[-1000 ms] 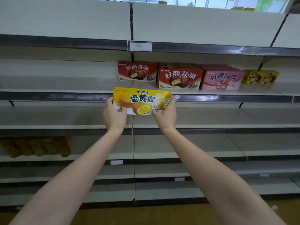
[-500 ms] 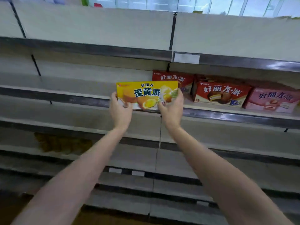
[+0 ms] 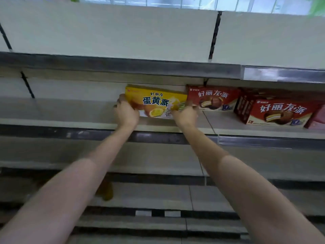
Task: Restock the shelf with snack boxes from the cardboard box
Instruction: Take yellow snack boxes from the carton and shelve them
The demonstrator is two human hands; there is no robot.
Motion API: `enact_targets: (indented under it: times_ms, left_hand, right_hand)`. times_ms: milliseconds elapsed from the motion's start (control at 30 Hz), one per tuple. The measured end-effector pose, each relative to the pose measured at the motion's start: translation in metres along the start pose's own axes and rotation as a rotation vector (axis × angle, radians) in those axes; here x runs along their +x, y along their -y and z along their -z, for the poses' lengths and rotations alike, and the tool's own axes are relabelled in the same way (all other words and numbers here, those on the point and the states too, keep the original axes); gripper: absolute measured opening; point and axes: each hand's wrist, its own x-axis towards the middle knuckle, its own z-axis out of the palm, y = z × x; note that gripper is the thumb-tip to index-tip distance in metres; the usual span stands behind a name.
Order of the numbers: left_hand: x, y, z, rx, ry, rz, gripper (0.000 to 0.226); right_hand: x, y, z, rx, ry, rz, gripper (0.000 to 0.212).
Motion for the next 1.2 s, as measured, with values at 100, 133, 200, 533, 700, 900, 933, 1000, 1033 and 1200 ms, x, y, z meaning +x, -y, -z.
enact_targets:
  times_ms: [100,133,200,533,700,900,933,1000,1033,1200]
  left_hand:
    - [0.036,0.017,-0.019,0.037,0.121,0.049,0.043]
    - [0.045,0.022,-0.024,0.047,0.148,0.05,0.044]
    - [0.059,0.029,-0.034,0.054,0.178,0.066,0.045]
    - [0.085,0.031,-0.056,0.068,0.409,0.064,0.071]
    - [0.065,-0.001,-0.068,-0.021,0.263,-0.14,0.071]
    - [0.041,-0.062,-0.103,0.034,0.399,-0.674,0.03]
    - [0.035,-0.073,-0.111,0.026,0.42,-0.729,0.028]
    - [0.024,-0.094,-0.127,0.007,0.468,-0.794,0.029]
    - [0.021,-0.103,-0.136,0.023,0.48,-0.812,0.032]
    - [0.021,-0.134,-0.186,0.23,0.412,-0.875,0.057]
  right_hand:
    - [0.013,0.006,-0.019,0.014,0.066,-0.036,0.074]
    - [0.017,0.009,-0.024,0.025,0.05,-0.056,0.075]
    - [0.026,0.016,-0.033,0.048,0.033,-0.094,0.076]
    - [0.07,0.012,-0.049,0.112,0.157,-0.125,0.079]
    - [0.082,-0.004,-0.037,-0.06,0.025,-0.07,0.061]
    - [0.091,-0.019,0.025,-0.484,-0.121,0.106,0.028]
    - [0.093,-0.025,0.036,-0.545,-0.13,0.139,0.028]
    - [0.098,-0.038,0.055,-0.591,-0.102,0.17,0.031]
    - [0.101,-0.045,0.064,-0.605,-0.083,0.186,0.033]
    - [0.134,-0.066,0.085,-0.697,-0.076,0.3,0.046]
